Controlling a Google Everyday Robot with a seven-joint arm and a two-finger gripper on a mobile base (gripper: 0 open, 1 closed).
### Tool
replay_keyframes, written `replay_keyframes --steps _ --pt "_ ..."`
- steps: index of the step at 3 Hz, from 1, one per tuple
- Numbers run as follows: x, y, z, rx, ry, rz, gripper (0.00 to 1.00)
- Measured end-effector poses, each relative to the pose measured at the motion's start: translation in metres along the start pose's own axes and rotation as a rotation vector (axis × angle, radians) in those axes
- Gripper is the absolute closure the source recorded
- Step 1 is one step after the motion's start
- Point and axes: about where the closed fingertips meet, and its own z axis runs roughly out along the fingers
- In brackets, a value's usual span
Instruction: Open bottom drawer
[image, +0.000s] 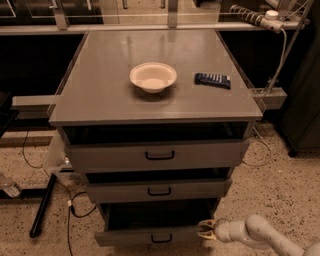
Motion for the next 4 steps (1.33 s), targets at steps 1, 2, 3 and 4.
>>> replay_keyframes --steps 1,2,3,4 --pt "0.000 0.000 -0.002 0.000 0.000 0.000 1.00" --pt "0.006 0.008 -0.014 -0.017 0.013 -0.018 0.82" --pt "0.006 0.008 -0.014 -0.018 0.013 -0.018 0.58" --pt "0.006 0.008 -0.014 -0.018 0.013 -0.018 0.35"
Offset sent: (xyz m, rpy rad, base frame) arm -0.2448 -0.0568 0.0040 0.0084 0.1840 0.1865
